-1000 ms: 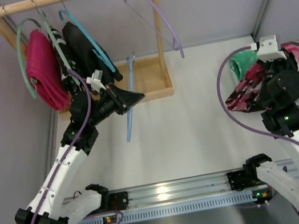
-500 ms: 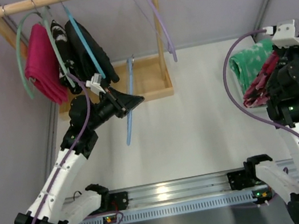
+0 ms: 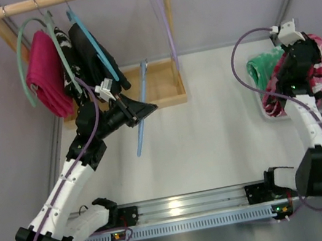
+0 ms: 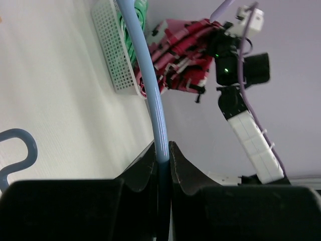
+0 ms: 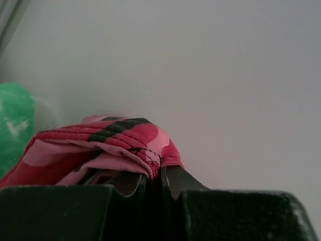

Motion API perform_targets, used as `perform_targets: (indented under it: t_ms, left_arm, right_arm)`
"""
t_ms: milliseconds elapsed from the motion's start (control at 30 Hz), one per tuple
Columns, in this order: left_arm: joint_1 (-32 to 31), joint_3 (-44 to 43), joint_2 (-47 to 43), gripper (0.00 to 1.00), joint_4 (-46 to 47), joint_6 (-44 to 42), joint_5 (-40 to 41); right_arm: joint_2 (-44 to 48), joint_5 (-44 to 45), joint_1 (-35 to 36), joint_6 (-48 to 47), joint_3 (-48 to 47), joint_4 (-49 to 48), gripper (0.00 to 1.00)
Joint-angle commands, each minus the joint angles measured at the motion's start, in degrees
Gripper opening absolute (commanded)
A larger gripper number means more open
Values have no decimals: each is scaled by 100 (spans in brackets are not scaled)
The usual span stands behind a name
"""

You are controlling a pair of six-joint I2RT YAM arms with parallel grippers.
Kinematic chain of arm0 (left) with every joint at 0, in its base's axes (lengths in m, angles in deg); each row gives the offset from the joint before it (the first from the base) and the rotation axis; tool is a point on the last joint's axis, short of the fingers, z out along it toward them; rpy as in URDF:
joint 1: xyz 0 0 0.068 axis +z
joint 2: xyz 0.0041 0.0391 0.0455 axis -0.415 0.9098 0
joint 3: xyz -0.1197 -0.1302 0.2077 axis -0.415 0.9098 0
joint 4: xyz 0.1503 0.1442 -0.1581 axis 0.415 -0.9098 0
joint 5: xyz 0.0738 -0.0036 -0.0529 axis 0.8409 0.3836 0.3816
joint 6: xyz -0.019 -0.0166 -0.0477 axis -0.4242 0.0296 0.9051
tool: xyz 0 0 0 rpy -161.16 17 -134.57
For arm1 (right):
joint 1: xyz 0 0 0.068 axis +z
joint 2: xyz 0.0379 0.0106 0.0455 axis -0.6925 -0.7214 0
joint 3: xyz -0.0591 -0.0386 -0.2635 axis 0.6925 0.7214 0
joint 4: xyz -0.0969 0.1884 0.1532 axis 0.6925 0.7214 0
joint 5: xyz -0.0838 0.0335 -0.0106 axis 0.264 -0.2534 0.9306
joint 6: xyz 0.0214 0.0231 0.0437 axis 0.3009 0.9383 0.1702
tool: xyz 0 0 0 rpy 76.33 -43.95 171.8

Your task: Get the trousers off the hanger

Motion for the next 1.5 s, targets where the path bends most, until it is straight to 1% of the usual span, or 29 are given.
perform_targets:
  t_ms: [0,133,200,233,300,333,400,433,533,600,633,700,733,767,800,900,967,1000,1033,1067,1100,1167,1200,1267,1300,1333,1367,1400,1467]
  left_arm:
    - [-52,-284,-11,0,587,-264,-195]
    - [-87,-398,7,0,587,-405,-265]
    - [-87,-416,24,0,578,-475,-283]
    - [-95,-433,24,0,587,-475,-283]
    - [-96,-442,59,0,587,-484,-283]
    - [-104,-460,68,0,587,-484,-283]
    - [-104,-495,86,0,587,-493,-301]
    - [-104,-530,86,0,587,-493,-309]
    - [-113,-618,77,0,587,-528,-301]
    - [-113,-662,86,0,587,-581,-310]
    - [-113,-697,95,0,587,-598,-292]
    - [-113,-776,95,0,587,-677,-248]
    - [-113,-794,95,0,587,-695,-248]
    - [-104,-803,95,0,587,-730,-213]
    - [-113,-820,86,0,596,-739,-169]
    - [-113,-794,95,0,604,-704,-116]
    - [-113,-768,60,0,692,-643,-99]
    - [-113,-759,60,0,719,-625,-72]
    - [-113,-767,51,0,789,-590,-37]
    - [-113,-776,42,0,824,-537,-11]
    - [-113,-776,25,0,868,-511,33]
    - [-113,-768,7,0,1086,-415,139]
    - [-113,-759,7,0,1192,-397,156]
    - [-104,-829,42,0,1456,-353,226]
    - [-113,-855,68,0,1544,-335,261]
    - [-113,-882,86,0,1597,-274,305]
    - [-113,-934,129,0,1615,-238,410]
    - [-104,-952,156,0,1668,-203,437]
    - [-113,-978,209,0,1686,-124,507]
  right_arm:
    - [-517,-785,-61,297,-177,-1329,0]
    - [-1501,-838,-61,675,-774,-1147,0]
    - [-1705,-1049,-53,851,-880,-804,0]
    - [-1871,-1110,-44,1025,-985,-446,2]
    - [-2030,-1155,-44,1263,-1117,3,13]
    - [-2144,-1172,-35,1369,-1205,484,28]
    - [-2172,-1260,-52,1615,-1197,839,42]
    - [-2093,-1400,-61,1668,-1101,980,53]
    - [-1778,-1568,-70,1827,-925,1411,67]
    - [-1592,-1629,-79,1932,-933,1867,73]
    - [-1383,-1734,-79,1993,-986,2077,81]
    - [-1145,-1988,-149,2134,-1082,2857,88]
    - [-882,-2094,-175,2161,-1196,3097,95]
    - [-740,-2182,-202,2196,-1267,3308,97]
    - [-582,-2514,-228,2222,-1328,3754,99]
    - [129,-3234,-290,2249,-1662,4572,99]
    - [315,-3710,-290,2389,-2066,5030,99]
    - [455,-4174,-290,2459,-2424,5233,99]
    - [482,-4404,-290,2704,-2610,5644,99]
    - [526,-4659,-281,2854,-2795,5805,99]
    - [561,-5271,-290,3038,-3197,5980,99]
    - [579,-5994,-281,3837,-3551,6193,99]
    - [658,-6720,-290,4170,-3587,6097,99]
    - [851,-7278,-272,5556,-3212,4932,99]
    - [1095,-7542,-255,6050,-2609,4397,99]
    - [1202,-7510,-98,6864,-2351,3817,99]
    - [1238,-7379,95,7107,-2183,3272,99]
    - [1195,-7003,341,7205,-2138,3249,96]
    - [1081,-6571,1507,7127,-2225,3353,91]
